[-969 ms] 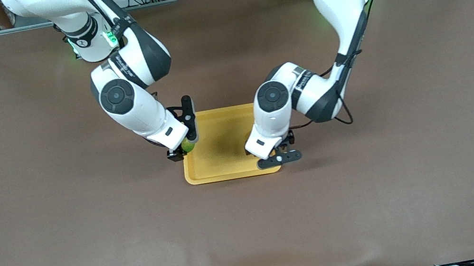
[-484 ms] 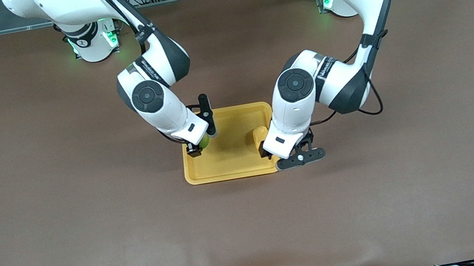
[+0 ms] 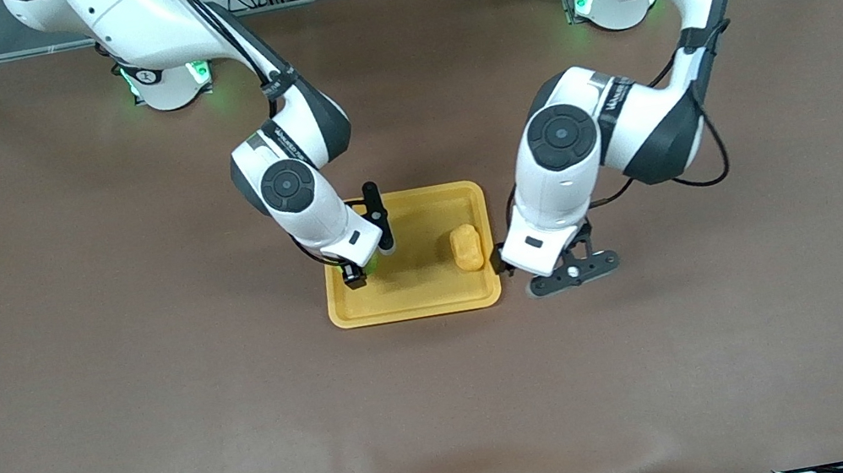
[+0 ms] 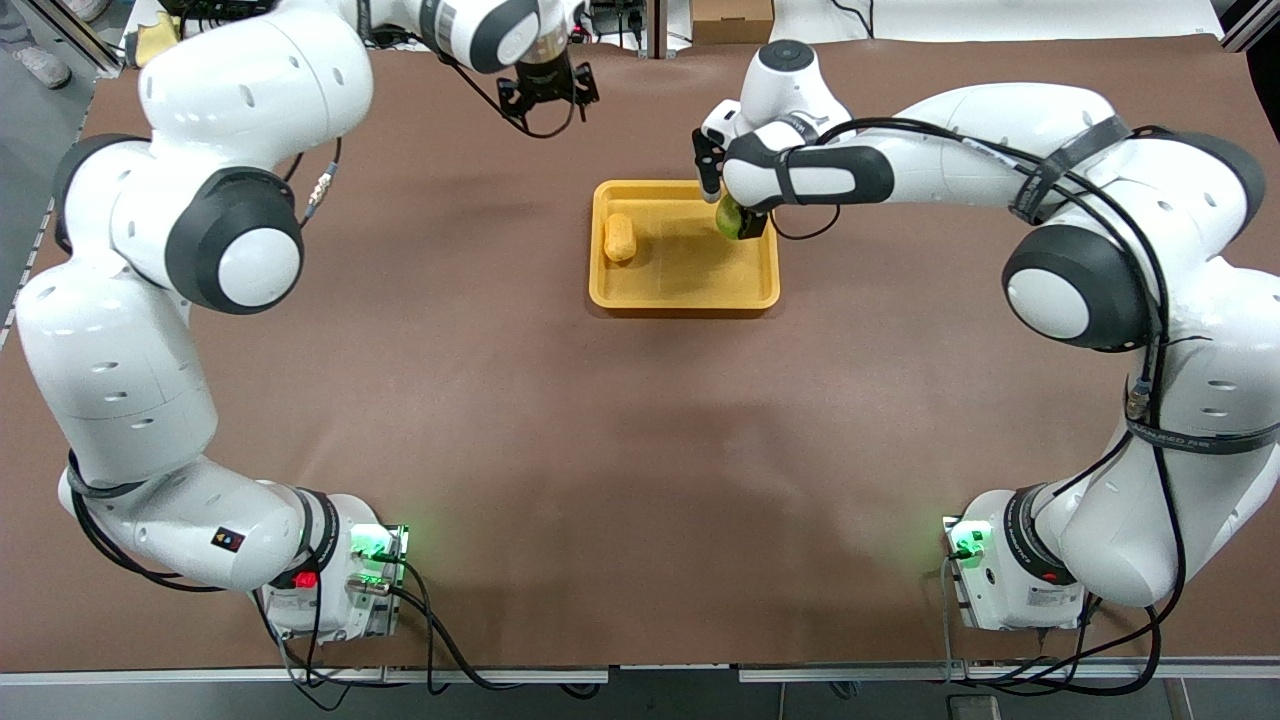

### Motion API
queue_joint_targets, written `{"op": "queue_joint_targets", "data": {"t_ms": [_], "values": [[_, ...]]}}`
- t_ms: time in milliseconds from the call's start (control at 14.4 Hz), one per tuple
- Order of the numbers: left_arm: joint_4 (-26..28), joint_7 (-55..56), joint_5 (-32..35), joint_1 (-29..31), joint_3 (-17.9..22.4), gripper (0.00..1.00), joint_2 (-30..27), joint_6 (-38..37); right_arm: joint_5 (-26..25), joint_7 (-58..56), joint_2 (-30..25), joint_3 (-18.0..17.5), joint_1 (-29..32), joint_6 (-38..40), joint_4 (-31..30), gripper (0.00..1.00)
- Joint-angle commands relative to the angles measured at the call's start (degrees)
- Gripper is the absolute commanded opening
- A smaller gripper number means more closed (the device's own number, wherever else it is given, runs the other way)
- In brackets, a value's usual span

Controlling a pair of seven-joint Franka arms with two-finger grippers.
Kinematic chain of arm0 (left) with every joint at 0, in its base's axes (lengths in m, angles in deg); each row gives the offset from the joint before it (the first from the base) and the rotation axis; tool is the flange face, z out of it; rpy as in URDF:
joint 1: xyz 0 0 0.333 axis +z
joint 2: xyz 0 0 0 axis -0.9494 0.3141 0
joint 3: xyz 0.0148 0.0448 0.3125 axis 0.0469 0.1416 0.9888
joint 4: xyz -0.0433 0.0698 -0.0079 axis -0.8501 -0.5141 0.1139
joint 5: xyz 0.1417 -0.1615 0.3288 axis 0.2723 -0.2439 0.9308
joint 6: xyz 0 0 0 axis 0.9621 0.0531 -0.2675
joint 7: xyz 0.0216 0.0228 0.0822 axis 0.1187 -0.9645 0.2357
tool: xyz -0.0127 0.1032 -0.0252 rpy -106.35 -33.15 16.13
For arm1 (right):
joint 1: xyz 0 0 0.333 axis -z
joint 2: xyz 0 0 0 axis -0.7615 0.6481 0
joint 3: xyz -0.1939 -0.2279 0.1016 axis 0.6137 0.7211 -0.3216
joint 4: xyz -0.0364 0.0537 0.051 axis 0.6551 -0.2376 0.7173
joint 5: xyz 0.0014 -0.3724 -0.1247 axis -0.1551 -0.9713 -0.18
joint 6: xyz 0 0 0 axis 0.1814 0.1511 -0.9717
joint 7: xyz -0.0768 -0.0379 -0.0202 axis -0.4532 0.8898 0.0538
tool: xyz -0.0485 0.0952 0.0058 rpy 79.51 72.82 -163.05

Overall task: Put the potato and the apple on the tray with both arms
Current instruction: 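Open the left gripper and withdraw it while the right gripper lowers the apple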

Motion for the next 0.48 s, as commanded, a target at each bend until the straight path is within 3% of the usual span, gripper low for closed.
{"op": "queue_joint_targets", "data": {"t_ms": [0, 415], "values": [[1.04, -0.96, 0.02, 1.41, -0.11, 1.0, -3.7, -3.15, -1.61, -0.34, 1.29, 0.66, -0.91, -0.82, 0.44, 0.0], [1.13, -7.71, -0.24, 5.45, -0.1, 1.0, -8.28, -5.97, -1.97, -0.25, 2.97, 0.66, -1.79, -3.53, -1.4, 0.0]]}}
